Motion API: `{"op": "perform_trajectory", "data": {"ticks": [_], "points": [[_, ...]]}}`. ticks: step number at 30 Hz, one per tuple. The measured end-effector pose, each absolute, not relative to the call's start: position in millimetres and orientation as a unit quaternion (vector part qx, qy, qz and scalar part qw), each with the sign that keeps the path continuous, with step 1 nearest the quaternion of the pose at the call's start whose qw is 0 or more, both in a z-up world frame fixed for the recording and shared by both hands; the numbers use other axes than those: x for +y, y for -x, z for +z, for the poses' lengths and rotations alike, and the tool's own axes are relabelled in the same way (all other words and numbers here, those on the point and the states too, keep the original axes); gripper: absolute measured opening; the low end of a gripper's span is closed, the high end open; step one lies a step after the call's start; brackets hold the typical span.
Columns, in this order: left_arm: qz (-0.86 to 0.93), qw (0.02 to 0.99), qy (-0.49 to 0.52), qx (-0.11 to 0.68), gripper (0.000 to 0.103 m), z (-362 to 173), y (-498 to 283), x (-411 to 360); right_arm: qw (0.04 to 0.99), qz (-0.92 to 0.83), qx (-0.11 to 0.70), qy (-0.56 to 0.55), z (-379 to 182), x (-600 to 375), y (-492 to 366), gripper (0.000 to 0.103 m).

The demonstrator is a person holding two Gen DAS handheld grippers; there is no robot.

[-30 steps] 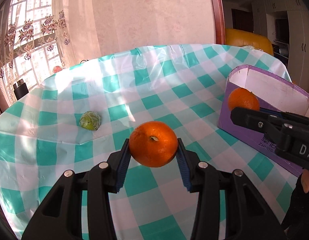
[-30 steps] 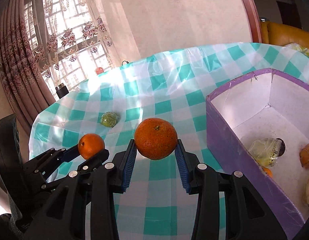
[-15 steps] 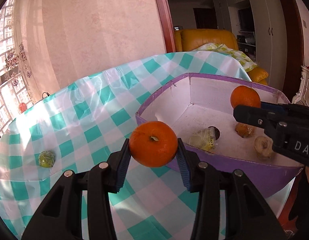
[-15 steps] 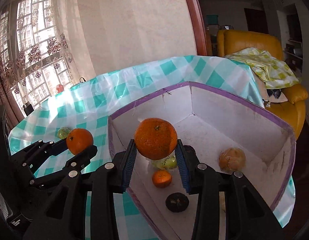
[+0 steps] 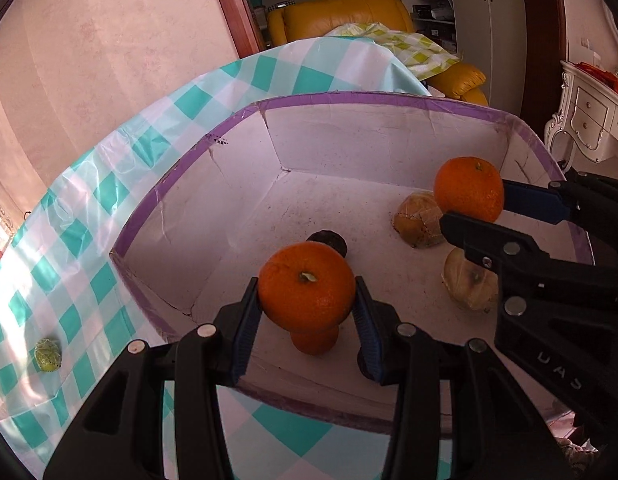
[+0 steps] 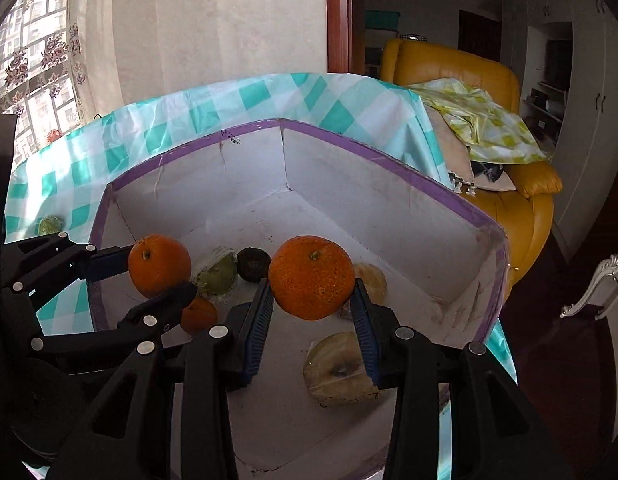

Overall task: Organize fruits
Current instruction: 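Carry both oranges into the box and open both tools, then withdraw both tools from the box toward the wrapped cabbage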

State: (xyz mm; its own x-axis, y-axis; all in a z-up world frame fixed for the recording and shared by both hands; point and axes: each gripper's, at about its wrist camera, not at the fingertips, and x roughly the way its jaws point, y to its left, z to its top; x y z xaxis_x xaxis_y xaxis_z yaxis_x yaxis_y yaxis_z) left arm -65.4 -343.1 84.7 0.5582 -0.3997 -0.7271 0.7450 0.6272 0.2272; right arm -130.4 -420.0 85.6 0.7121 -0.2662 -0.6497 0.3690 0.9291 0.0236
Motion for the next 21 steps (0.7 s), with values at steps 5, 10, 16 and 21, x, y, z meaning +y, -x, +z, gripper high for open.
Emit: {"op": "perform_trajectory", "data": {"ticks": [5, 10, 16, 21], "points": [[-0.329, 0.837, -0.273, 0.34, 0.045, 78, 58, -353, 0.919, -0.181, 0.345, -0.068, 83, -426, 131, 0.041], [-0.326, 0.84, -0.271, 0.339, 0.053, 74, 58, -355, 0.916, -0.187, 0.348, -0.066, 78, -428, 131, 0.045], [-0.319, 0.851, -0.263, 0.324, 0.074, 81, 59, -349, 0.919, -0.198, 0.334, -0.064, 84, -430, 135, 0.055], [-0.289, 0.873, -0.27, 0.286, 0.091, 86, 64, -341, 0.919, -0.208, 0.329, -0.064, 86, -429, 135, 0.065]]}}
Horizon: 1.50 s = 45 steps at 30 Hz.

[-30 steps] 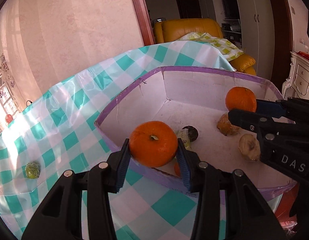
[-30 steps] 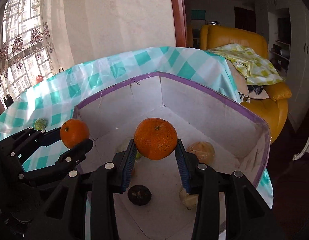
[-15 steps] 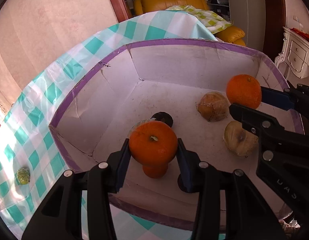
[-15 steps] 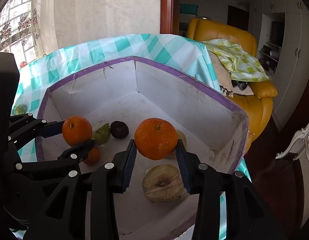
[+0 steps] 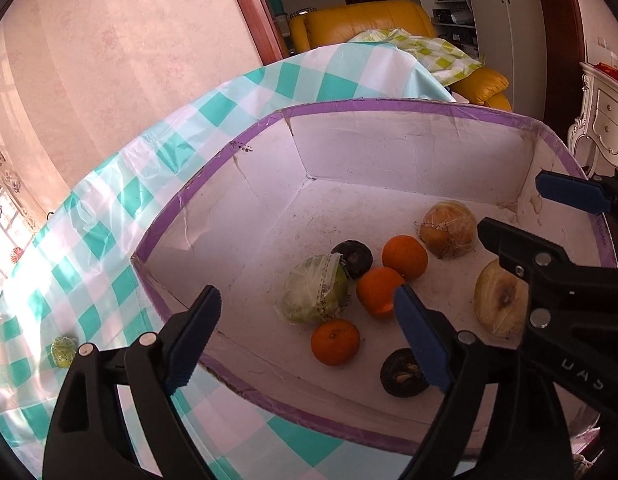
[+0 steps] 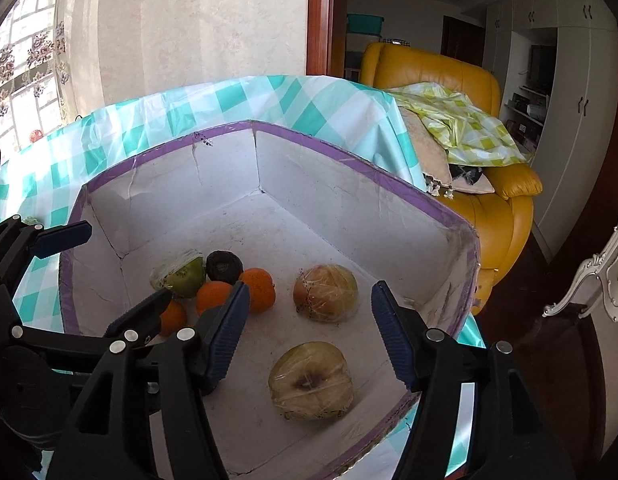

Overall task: Organize fruits
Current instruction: 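Withdraw both tools from the box toward the wrapped cabbage, then close the left tool on the small wrapped cabbage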

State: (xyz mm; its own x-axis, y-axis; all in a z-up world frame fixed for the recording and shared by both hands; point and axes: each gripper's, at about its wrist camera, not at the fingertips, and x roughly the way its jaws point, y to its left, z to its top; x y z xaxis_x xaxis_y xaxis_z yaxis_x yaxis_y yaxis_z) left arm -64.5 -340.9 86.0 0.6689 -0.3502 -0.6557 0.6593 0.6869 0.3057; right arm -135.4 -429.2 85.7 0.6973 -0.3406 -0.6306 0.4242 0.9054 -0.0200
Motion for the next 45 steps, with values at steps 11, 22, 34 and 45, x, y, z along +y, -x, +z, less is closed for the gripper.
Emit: {"op": "perform_trajectory", "data": {"ticks": [11, 22, 34, 45], "points": [[-0.186, 0.963, -0.133, 0.142, 0.101, 138, 75, -226, 0.971, -0.177, 0.152, -0.059, 137, -370, 163, 0.078], [0.087, 0.953, -0.069, 0.282, 0.101, 81, -54, -56, 0.981, 0.017, 0.191, 0.003, 102, -239, 85, 0.087], [0.077, 0.906, -0.255, 0.329, 0.096, 37, -176, -1, 0.933, 0.11, 0.336, 0.069, 44, -146, -77, 0.087], [-0.073, 0.859, -0.369, 0.349, 0.092, 7, -226, 13, 0.914, 0.124, 0.387, -0.003, 22, -144, -168, 0.087]]}}
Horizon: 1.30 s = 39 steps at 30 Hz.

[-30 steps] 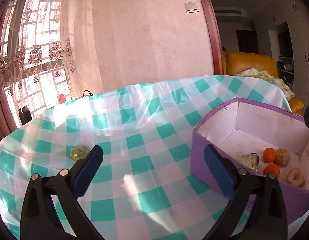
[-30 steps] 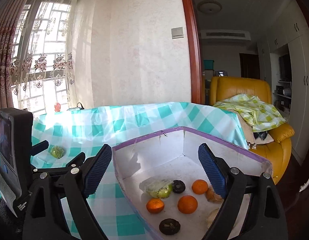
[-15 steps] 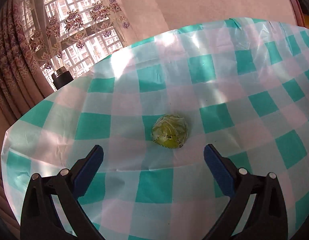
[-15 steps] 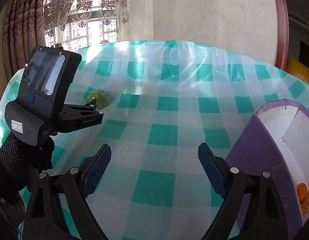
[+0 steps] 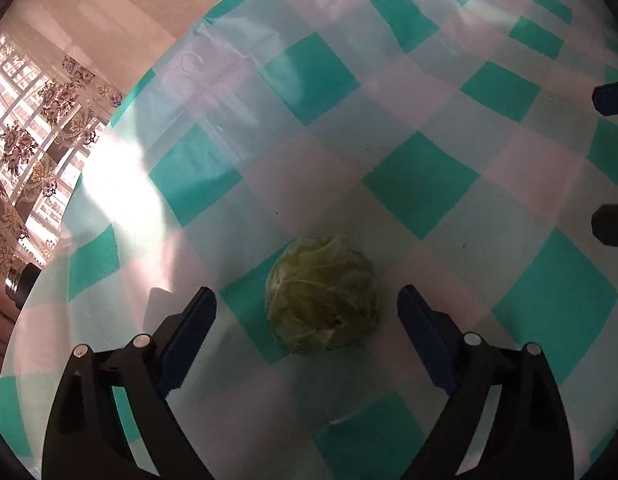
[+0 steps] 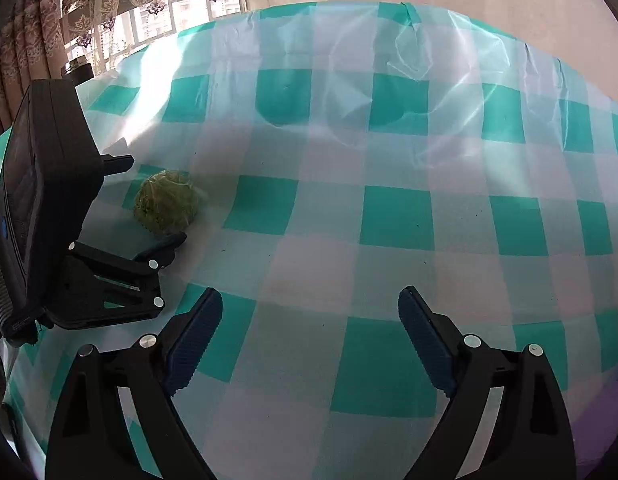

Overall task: Organize fruits
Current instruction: 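Close the left tool on the small wrapped cabbage, then carry the cabbage into the box and open the left tool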

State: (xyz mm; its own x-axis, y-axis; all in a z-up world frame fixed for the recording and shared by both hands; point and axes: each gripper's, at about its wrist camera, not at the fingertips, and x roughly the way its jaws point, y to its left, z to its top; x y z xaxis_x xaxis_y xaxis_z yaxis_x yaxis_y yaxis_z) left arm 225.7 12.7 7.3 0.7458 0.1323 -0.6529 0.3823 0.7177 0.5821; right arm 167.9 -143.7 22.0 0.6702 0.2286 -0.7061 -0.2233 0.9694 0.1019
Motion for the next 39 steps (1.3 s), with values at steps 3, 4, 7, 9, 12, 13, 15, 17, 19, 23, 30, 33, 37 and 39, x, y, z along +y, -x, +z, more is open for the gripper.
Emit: {"op": "perform_trajectory", "data": {"ticks": [3, 4, 7, 9, 12, 13, 15, 17, 19, 23, 30, 33, 37, 39], "points": [[-0.091, 0.86, -0.345, 0.364, 0.089, 9, -240, 26, 0.909, 0.136, 0.395, -0.008, 21, -139, -186, 0.087], [-0.099, 0.864, -0.333, 0.364, 0.089, 9, -243, 30, 0.907, 0.142, 0.396, -0.011, 20, -137, -192, 0.087], [-0.117, 0.868, -0.319, 0.363, 0.085, 8, -249, 37, 0.899, 0.166, 0.405, -0.021, 17, -131, -208, 0.087], [-0.155, 0.864, -0.293, 0.379, 0.063, 9, -251, 42, 0.896, 0.179, 0.407, -0.026, 17, -127, -217, 0.087], [-0.149, 0.865, -0.294, 0.378, 0.06, 6, -252, 43, 0.889, 0.207, 0.407, -0.037, 17, -121, -224, 0.087], [-0.149, 0.865, -0.294, 0.377, 0.06, 6, -251, 44, 0.885, 0.218, 0.409, -0.041, 17, -118, -226, 0.087], [-0.162, 0.868, -0.266, 0.385, 0.059, 7, -249, 49, 0.876, 0.245, 0.413, -0.048, 16, -113, -227, 0.087], [-0.174, 0.871, -0.254, 0.384, 0.059, 8, -242, 52, 0.866, 0.271, 0.417, -0.051, 14, -108, -225, 0.087], [-0.18, 0.871, -0.254, 0.381, 0.059, 7, -231, 55, 0.855, 0.297, 0.421, -0.057, 13, -105, -219, 0.087], [-0.201, 0.876, -0.254, 0.358, 0.059, 11, -197, 52, 0.825, 0.34, 0.443, -0.089, 9, -99, -206, 0.087], [-0.232, 0.88, -0.259, 0.323, 0.059, 41, -139, 35, 0.797, 0.396, 0.431, -0.151, 27, -109, -157, 0.063], [-0.248, 0.885, -0.256, 0.299, 0.059, 64, -109, 25, 0.799, 0.407, 0.411, -0.163, 48, -116, -134, 0.063], [-0.257, 0.888, -0.276, 0.263, 0.059, 102, -69, 15, 0.818, 0.415, 0.365, -0.157, 87, -127, -92, 0.052], [-0.264, 0.888, -0.287, 0.241, 0.059, 121, -49, 4, 0.834, 0.411, 0.337, -0.151, 110, -133, -69, 0.048]]}}
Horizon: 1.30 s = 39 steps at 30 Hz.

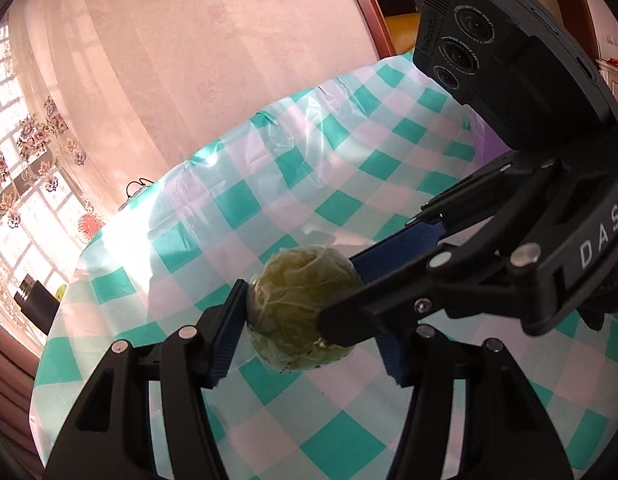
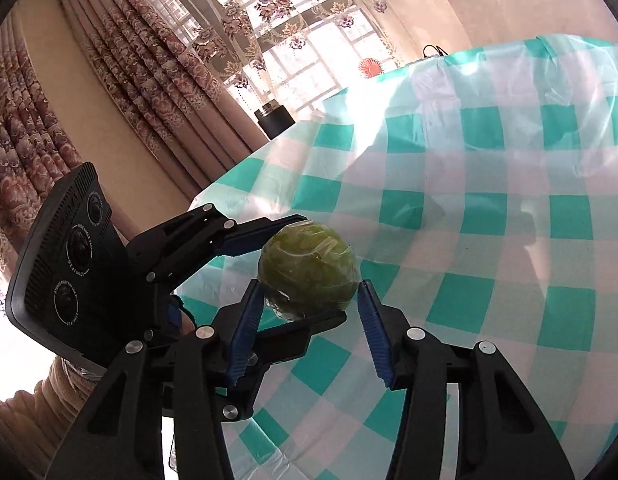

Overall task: Organize fruits
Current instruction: 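Carry the cabbage into the box and open the left tool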

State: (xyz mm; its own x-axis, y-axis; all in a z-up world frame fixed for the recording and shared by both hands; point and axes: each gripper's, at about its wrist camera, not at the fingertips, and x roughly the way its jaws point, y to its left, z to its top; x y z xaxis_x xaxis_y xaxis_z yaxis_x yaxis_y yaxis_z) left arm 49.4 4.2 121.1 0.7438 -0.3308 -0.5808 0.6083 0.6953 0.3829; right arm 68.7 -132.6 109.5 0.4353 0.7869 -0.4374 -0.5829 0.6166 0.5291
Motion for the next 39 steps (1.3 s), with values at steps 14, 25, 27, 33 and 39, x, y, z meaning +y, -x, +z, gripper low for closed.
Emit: {"op": "perform_trajectory", "data": {"ticks": [14, 25, 27, 33, 39], "points": [[-0.416, 0.841, -0.328, 0.115, 0.059, 189, 60, -193, 0.934, 0.194, 0.257, -0.152, 188, -313, 94, 0.045], [-0.504, 0.767, -0.343, 0.201, 0.06, 103, 83, -355, 0.904, 0.056, 0.37, -0.209, 112, -439, 119, 0.045], [-0.503, 0.763, -0.347, 0.211, 0.06, 95, 85, -366, 0.899, 0.051, 0.376, -0.218, 104, -446, 119, 0.045], [-0.494, 0.764, -0.337, 0.242, 0.079, 86, 85, -367, 0.899, 0.026, 0.375, -0.224, 97, -456, 127, 0.065], [-0.466, 0.792, -0.31, 0.243, 0.099, 91, 85, -354, 0.905, 0.017, 0.361, -0.226, 106, -456, 137, 0.083]]}}
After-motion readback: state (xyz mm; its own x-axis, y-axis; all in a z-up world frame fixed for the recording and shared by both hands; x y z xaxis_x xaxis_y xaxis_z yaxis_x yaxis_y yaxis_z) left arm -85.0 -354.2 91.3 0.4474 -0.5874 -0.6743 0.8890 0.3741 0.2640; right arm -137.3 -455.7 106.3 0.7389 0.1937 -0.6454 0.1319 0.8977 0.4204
